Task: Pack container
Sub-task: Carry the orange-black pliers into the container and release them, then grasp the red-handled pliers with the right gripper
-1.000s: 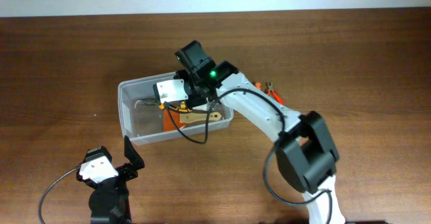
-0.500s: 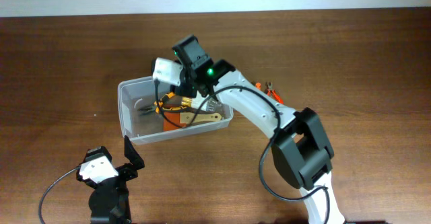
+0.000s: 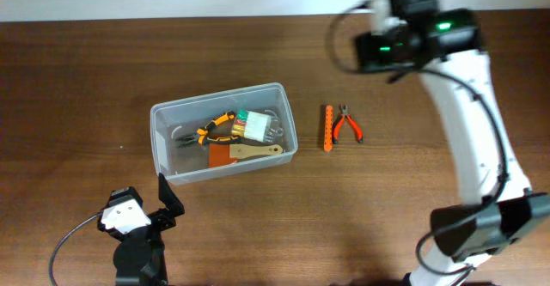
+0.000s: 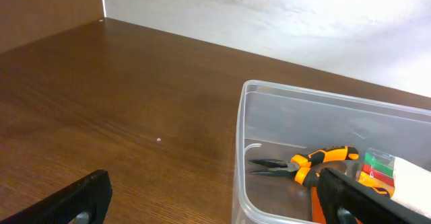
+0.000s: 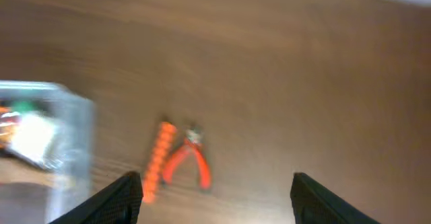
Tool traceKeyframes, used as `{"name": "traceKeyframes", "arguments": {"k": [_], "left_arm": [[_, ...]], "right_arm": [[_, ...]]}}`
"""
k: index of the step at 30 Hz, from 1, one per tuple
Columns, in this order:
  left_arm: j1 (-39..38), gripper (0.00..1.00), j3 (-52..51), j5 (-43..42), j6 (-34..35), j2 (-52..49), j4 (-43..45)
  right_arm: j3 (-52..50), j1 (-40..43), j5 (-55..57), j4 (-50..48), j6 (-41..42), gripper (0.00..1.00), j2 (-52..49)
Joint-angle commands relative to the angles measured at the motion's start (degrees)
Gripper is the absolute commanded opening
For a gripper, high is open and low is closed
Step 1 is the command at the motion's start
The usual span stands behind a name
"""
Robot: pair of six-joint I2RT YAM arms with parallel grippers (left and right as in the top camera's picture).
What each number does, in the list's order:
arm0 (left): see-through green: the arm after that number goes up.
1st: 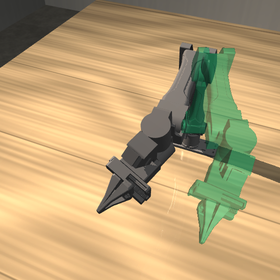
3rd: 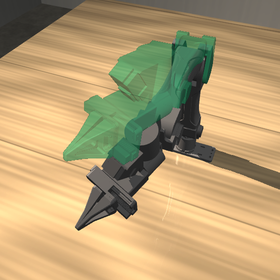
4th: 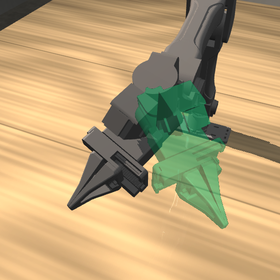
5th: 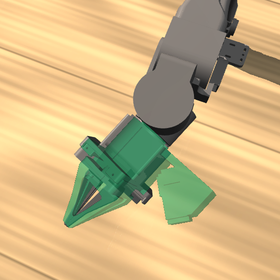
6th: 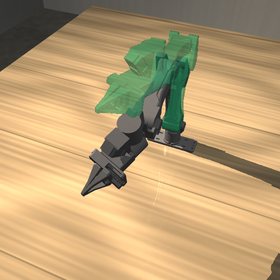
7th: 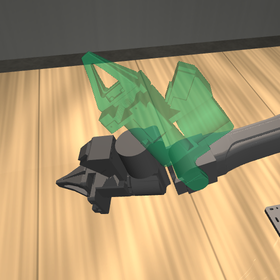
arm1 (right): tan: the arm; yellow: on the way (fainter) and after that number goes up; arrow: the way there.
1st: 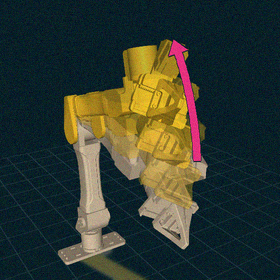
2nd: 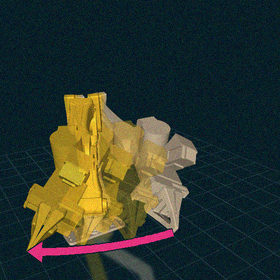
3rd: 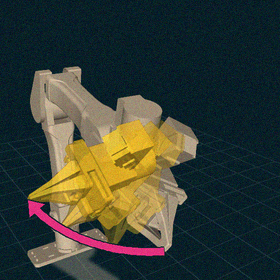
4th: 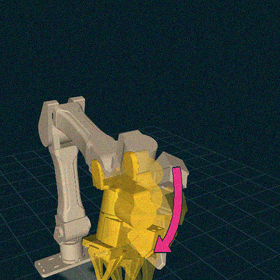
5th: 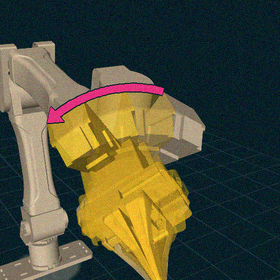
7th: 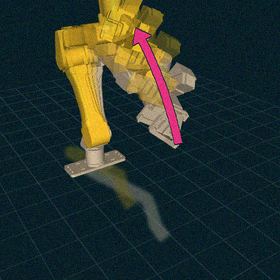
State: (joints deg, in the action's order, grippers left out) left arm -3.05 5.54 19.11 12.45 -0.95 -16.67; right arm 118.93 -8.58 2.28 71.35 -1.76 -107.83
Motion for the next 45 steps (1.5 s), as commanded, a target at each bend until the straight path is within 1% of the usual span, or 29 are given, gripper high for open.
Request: {"name": "traceKeyframes", "arguments": {"k": [1, 4, 7, 11, 19, 22, 25, 29, 34, 35, 42, 45], "left_arm": [[-0.2, 0.99, -0.2, 0.2, -0.5, 0.3, 0.0], [-0.2, 0.99, -0.2, 0.2, -0.5, 0.3, 0.0], [-0.2, 0.99, -0.2, 0.2, -0.5, 0.3, 0.0], [-0.2, 0.99, -0.2, 0.2, -0.5, 0.3, 0.0], [-0.2, 0.99, -0.2, 0.2, -0.5, 0.3, 0.0], [-0.2, 0.99, -0.2, 0.2, -0.5, 0.3, 0.0], [-0.2, 0.99, -0.2, 0.2, -0.5, 0.3, 0.0], [-0.2, 0.99, -0.2, 0.2, -0.5, 0.3, 0.0], [-0.2, 0.99, -0.2, 0.2, -0.5, 0.3, 0.0], [-0.2, 0.99, -0.2, 0.2, -0.5, 0.3, 0.0], [-0.2, 0.99, -0.2, 0.2, -0.5, 0.3, 0.0], [-0.2, 0.99, -0.2, 0.2, -0.5, 0.3, 0.0]], "right_arm": [[-5.6, 5.9, -4.6, 1.3, 4.4, 0.71, -5.0], [-9.7, 8.8, -9.1, 0.4, 4.4, 0.70, -6.9], [-13.6, 9.7, -11.8, -0.6, 3.0, 0.64, -8.0], [-18.2, 8.1, -12.0, -4.0, -1.3, 0.63, -8.2], [-28.8, 5.7, -12.0, -11.8, -0.9, 0.63, -8.3], [-32.2, 4.5, -9.5, -14.1, -0.9, 0.62, -8.3], [-33.6, 4.0, -8.9, -16.3, -0.9, 0.62, -8.3], [-34.4, 3.4, -9.0, -17.9, -0.8, 0.56, -9.1], [-34.4, 1.5, -8.9, -19.2, -0.8, 0.54, -11.0], [-34.4, 1.3, -8.9, -19.4, -0.8, 0.52, -11.3], [-34.4, 0.3, -4.2, -19.8, -0.7, 0.51, -13.1], [-34.4, 0.5, -4.1, -19.7, -0.5, 0.51, -14.1]]}}
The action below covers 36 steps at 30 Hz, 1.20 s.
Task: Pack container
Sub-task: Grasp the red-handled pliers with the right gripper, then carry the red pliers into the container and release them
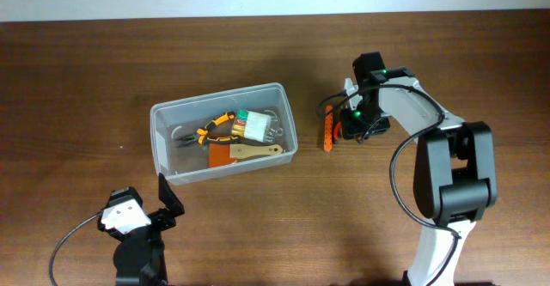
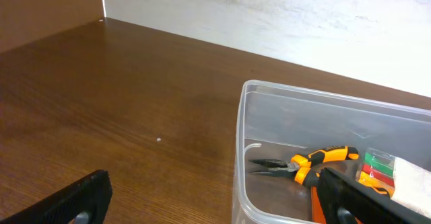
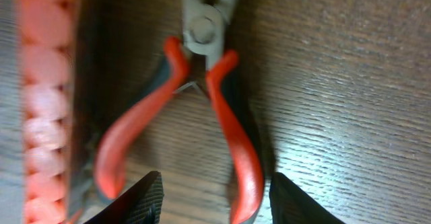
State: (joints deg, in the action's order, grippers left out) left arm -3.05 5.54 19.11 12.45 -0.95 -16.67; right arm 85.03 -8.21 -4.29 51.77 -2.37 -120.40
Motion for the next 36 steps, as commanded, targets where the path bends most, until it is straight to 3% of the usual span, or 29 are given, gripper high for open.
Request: {"name": "traceKeyframes", "arguments": {"k": [1, 3, 4, 7, 15, 19, 27, 29, 36], "left_arm": [[-0.2, 0.99, -0.2, 0.2, -0.5, 0.3, 0.0], [-0.2, 0.99, -0.2, 0.2, -0.5, 0.3, 0.0], [-0.2, 0.99, -0.2, 0.2, -0.5, 0.3, 0.0], [-0.2, 0.99, -0.2, 0.2, -0.5, 0.3, 0.0], [-0.2, 0.99, -0.2, 0.2, -0.5, 0.3, 0.0], [-0.2, 0.99, -0.2, 0.2, -0.5, 0.3, 0.0], [-0.2, 0.99, -0.2, 0.2, -0.5, 0.3, 0.0], [-0.2, 0.99, -0.2, 0.2, -0.5, 0.3, 0.0], [-0.2, 0.99, -0.2, 0.2, -0.5, 0.3, 0.0]], "right_arm": [[-0.5, 0.3, 2.4, -0.1, 0.3, 0.50, -1.7], [-0.5, 0.3, 2.4, -0.1, 1.5, 0.46, -1.9], [-0.5, 0.3, 2.4, -0.3, 1.6, 0.38, -1.9], [-0.5, 0.3, 2.4, -0.6, 1.6, 0.34, -1.9], [-0.1, 0.5, 2.6, -0.7, 1.6, 0.07, -1.7], [5.4, 1.7, 2.6, 3.7, 3.5, 0.04, 0.2], [27.9, -2.5, -1.9, 15.5, 4.0, 0.04, 9.0], [31.1, -5.5, -3.5, 16.0, 0.5, 0.04, 10.6], [33.0, -23.0, -9.0, 16.2, -33.4, 0.04, 9.5]]}}
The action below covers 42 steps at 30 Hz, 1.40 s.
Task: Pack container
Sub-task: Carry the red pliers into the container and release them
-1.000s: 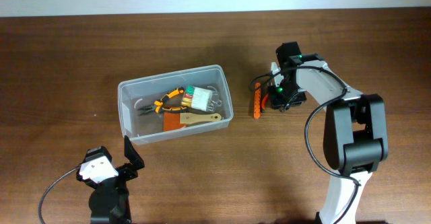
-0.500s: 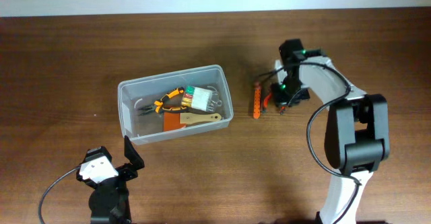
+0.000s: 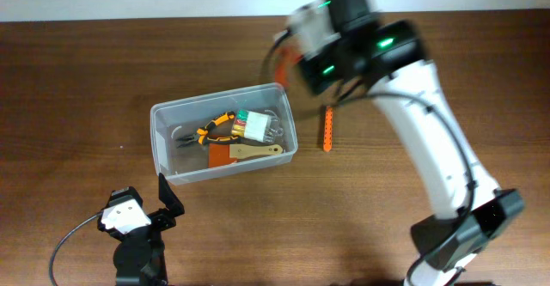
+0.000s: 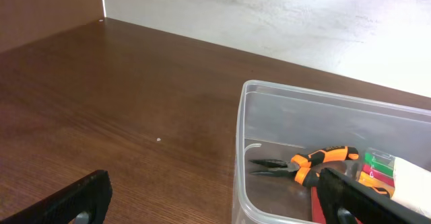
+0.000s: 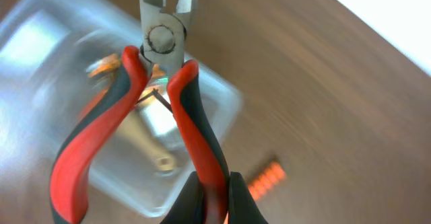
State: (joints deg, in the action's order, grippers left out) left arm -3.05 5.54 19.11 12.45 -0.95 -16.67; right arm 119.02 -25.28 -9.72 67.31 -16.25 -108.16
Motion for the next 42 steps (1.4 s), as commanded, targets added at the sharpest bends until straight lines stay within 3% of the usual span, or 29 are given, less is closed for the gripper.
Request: {"name": "traceKeyframes", "arguments": {"k": [1, 6, 8, 17, 19, 25, 33, 39, 41, 42], "left_arm": [[-0.2, 0.99, -0.2, 0.2, -0.5, 0.3, 0.0], [-0.2, 0.99, -0.2, 0.2, -0.5, 0.3, 0.0], [-0.2, 0.99, -0.2, 0.2, -0.5, 0.3, 0.0], [-0.2, 0.99, -0.2, 0.2, -0.5, 0.3, 0.0], [-0.2, 0.99, -0.2, 0.2, -0.5, 0.3, 0.0], [-0.2, 0.99, -0.2, 0.2, -0.5, 0.3, 0.0], [-0.2, 0.99, -0.2, 0.2, -0.5, 0.3, 0.0], [-0.2, 0.99, -0.2, 0.2, -0.5, 0.3, 0.0], [-0.2, 0.99, -0.2, 0.2, -0.5, 0.3, 0.0], [-0.2, 0.99, -0.2, 0.2, -0.5, 0.3, 0.0]], "right_arm": [[-1.2, -7.9, -3.6, 0.7, -25.1, 0.04, -3.6], [-1.5, -13.5, -3.4, 0.2, -47.1, 0.04, -9.0], [-1.5, -13.9, -3.3, -1.4, -51.4, 0.04, -11.3], [-1.5, -13.7, -3.3, -14.6, -52.1, 0.04, -22.6], [-1.5, -13.6, -3.1, -16.2, -51.8, 0.15, -23.8], [0.0, -13.6, -1.6, -20.7, -34.3, 0.33, -23.3], [12.0, -12.7, 10.3, -5.4, -14.6, 0.29, -16.3], [19.3, -4.3, 12.9, 5.0, 6.1, 0.31, -11.7], [19.1, 1.3, 10.7, 7.7, 15.0, 0.51, -11.5], [18.5, 3.3, 9.6, 8.5, 17.7, 0.53, -11.6]]}}
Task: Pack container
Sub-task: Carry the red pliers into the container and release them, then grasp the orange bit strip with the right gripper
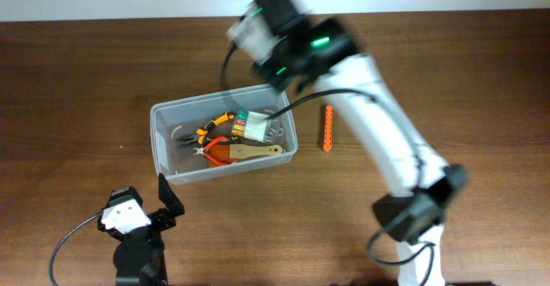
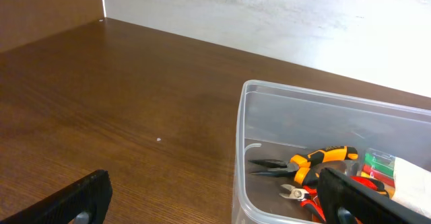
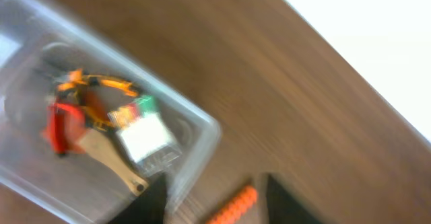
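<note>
A clear plastic container [image 1: 163, 161] stands left of the table's middle. Red-handled pliers [image 1: 215, 149] lie inside it, next to orange-handled pliers [image 1: 216, 126], a white packet [image 1: 254, 124] and a wooden-handled tool [image 1: 258, 151]. My right gripper [image 3: 214, 200] hangs open and empty above the container's back right corner, blurred. An orange beaded stick [image 1: 327, 128] lies on the table right of the container. My left gripper [image 2: 212, 207] rests open near the front, by the container's left end, and in its view the red pliers [image 2: 306, 196] show in the container.
Brown wooden table [image 1: 447, 80] with a white wall along its far edge. The right arm's white links [image 1: 387, 149] reach over the table's right half. A cable [image 1: 69, 239] loops by the left arm's base.
The red pliers have left my right gripper and now lie in the container. That gripper is now open and empty, and it has shifted left over the container's back edge.
First my right gripper was open high above the red pliers and orange stick lying right of the container. Then it was down with its fingers around the pliers. Then it held them above the container. Now they lie inside. The left arm never moved.
</note>
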Tool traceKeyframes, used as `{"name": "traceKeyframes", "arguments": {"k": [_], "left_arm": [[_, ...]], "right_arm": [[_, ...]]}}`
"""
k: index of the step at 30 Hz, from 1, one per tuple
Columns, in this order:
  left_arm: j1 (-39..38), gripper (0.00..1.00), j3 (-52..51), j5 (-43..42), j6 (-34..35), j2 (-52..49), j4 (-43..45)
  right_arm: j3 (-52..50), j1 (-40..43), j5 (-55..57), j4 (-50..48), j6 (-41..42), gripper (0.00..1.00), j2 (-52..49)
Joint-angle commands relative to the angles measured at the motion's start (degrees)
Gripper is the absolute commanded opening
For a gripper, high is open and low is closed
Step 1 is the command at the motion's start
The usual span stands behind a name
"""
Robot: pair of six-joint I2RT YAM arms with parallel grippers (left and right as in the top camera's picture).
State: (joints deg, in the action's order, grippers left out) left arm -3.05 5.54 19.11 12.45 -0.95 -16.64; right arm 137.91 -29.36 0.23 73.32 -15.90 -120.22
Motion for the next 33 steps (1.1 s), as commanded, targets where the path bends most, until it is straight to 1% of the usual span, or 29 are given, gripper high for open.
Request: {"name": "traceKeyframes", "arguments": {"k": [1, 2, 7, 9, 10, 11, 17, 19, 22, 26, 33], "left_arm": [[-0.2, 0.99, -0.2, 0.2, -0.5, 0.3, -0.1], [-0.2, 0.99, -0.2, 0.2, -0.5, 0.3, -0.1], [-0.2, 0.99, -0.2, 0.2, -0.5, 0.3, -0.1], [-0.2, 0.99, -0.2, 0.2, -0.5, 0.3, -0.1], [-0.2, 0.99, -0.2, 0.2, -0.5, 0.3, -0.1], [-0.2, 0.99, -0.2, 0.2, -0.5, 0.3, -0.1], [-0.2, 0.99, -0.2, 0.2, -0.5, 0.3, -0.1], [-0.2, 0.99, -0.2, 0.2, -0.5, 0.3, -0.1], [-0.2, 0.99, -0.2, 0.2, -0.5, 0.3, -0.1], [-0.2, 0.99, -0.2, 0.2, -0.5, 0.3, -0.1], [-0.2, 0.99, -0.2, 0.2, -0.5, 0.3, -0.1]], "right_arm": [[-1.6, 9.6, -1.3, 3.2, 20.6, 0.53, 0.2], [-3.5, 12.2, -1.7, 4.0, 24.3, 0.53, -0.2], [-14.2, 18.2, -1.8, 2.2, 31.8, 0.53, -2.0], [-19.1, 19.3, -3.2, -0.2, 32.5, 0.53, -2.7], [-24.6, 19.6, -6.3, -3.1, 32.5, 0.53, -3.0], [-26.9, 19.5, -7.0, -5.0, 32.5, 0.54, -3.0], [-36.3, 18.0, -7.3, -12.3, 32.3, 0.53, -3.0], [-41.0, 17.9, -7.4, -16.6, 33.3, 0.53, -3.0], [-45.0, 17.6, -9.1, -20.4, 33.1, 0.53, -3.0], [-48.5, 16.6, -9.3, -22.7, 32.9, 0.53, -3.0], [-51.3, 15.9, -9.2, -24.8, 32.9, 0.53, -3.0]]}}
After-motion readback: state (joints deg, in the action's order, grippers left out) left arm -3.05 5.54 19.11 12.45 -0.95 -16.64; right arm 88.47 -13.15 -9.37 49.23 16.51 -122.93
